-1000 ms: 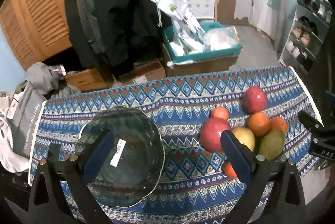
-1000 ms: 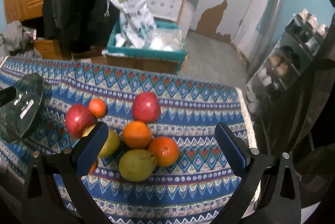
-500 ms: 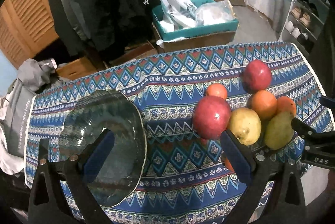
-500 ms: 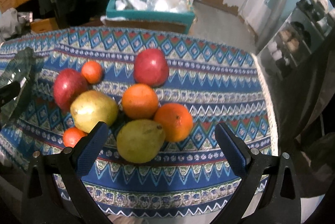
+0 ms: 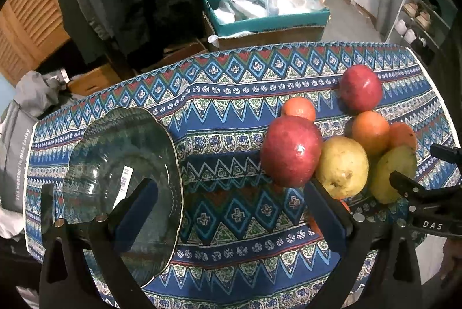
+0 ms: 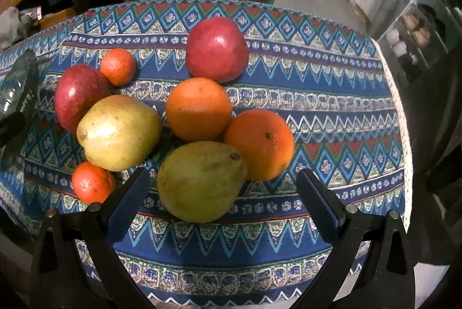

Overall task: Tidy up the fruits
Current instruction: 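Move the left tool to the large red apple while the right tool approaches the green pear, then close the left tool on the red apple while the right tool grasps the green pear, then carry the red apple in the left tool while the right tool carries the pear over the glass plate, then open the left tool over the plate while the right tool releases the pear onto it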

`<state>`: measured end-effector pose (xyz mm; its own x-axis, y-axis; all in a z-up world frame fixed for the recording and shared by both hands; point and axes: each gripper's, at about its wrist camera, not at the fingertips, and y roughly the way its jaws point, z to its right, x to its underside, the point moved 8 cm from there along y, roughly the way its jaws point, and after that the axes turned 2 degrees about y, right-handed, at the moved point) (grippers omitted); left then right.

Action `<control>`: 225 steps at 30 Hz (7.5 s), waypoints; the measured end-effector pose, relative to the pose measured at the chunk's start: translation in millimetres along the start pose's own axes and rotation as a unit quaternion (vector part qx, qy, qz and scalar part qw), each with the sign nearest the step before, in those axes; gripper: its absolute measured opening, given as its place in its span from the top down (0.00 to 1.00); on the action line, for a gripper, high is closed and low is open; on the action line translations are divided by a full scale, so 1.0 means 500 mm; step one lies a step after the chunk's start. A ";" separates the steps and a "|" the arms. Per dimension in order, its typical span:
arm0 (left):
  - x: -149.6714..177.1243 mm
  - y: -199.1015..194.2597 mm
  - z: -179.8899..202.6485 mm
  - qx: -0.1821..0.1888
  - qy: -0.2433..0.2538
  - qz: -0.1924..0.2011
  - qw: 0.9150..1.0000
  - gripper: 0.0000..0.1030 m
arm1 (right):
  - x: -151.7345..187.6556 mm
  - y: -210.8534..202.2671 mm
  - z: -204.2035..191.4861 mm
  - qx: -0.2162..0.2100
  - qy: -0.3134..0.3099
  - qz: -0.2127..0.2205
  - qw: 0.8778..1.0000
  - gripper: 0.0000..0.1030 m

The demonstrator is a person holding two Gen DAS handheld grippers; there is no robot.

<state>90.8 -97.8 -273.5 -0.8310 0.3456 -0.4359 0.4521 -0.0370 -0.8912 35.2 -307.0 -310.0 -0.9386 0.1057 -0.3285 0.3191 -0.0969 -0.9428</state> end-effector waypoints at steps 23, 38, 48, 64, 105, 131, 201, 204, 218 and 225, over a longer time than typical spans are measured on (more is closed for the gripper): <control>-0.011 0.046 0.017 0.004 0.001 -0.016 1.000 0.01 | 0.008 0.054 -0.024 -0.021 -0.001 -0.034 0.999 0.15; -0.026 0.072 0.033 0.025 0.002 -0.022 0.999 0.01 | 0.010 0.097 -0.019 -0.051 0.046 -0.056 0.996 0.23; -0.029 0.078 0.056 0.044 0.011 -0.027 0.999 0.01 | 0.011 0.097 -0.030 -0.053 0.018 -0.034 0.998 0.32; -0.037 0.117 0.076 0.066 0.014 -0.036 0.997 0.02 | -0.046 -0.009 0.014 -0.015 0.010 0.043 0.999 0.32; -0.055 -0.019 0.042 0.066 0.004 0.030 0.997 0.41 | -0.093 -0.118 0.044 0.003 -0.001 0.125 0.992 0.32; -0.068 -0.192 -0.072 0.052 -0.042 0.118 0.991 0.41 | -0.145 -0.293 -0.045 -0.033 -0.018 0.216 0.976 0.32; 0.211 0.098 -0.442 -0.008 -0.226 -0.075 0.971 0.41 | -0.131 -0.020 -0.637 -0.152 -0.243 0.029 0.958 0.32; 0.215 0.105 -0.439 -0.009 -0.224 -0.085 0.971 0.41 | -0.127 -0.015 -0.638 -0.151 -0.246 0.025 0.957 0.31; 0.191 0.069 -0.445 -0.041 -0.192 -0.052 0.979 0.37 | -0.111 -0.001 -0.643 -0.144 -0.260 0.008 0.955 0.31; 0.194 0.053 -0.448 -0.039 -0.195 -0.053 0.979 0.37 | -0.104 -0.004 -0.642 -0.155 -0.250 0.002 0.956 0.31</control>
<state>94.7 145.0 -311.4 -0.9281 -0.0403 -0.3702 0.3678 0.0567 -0.9282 125.7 5.2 -309.3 -0.8582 -0.3877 -0.3363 0.2736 0.2088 -0.9389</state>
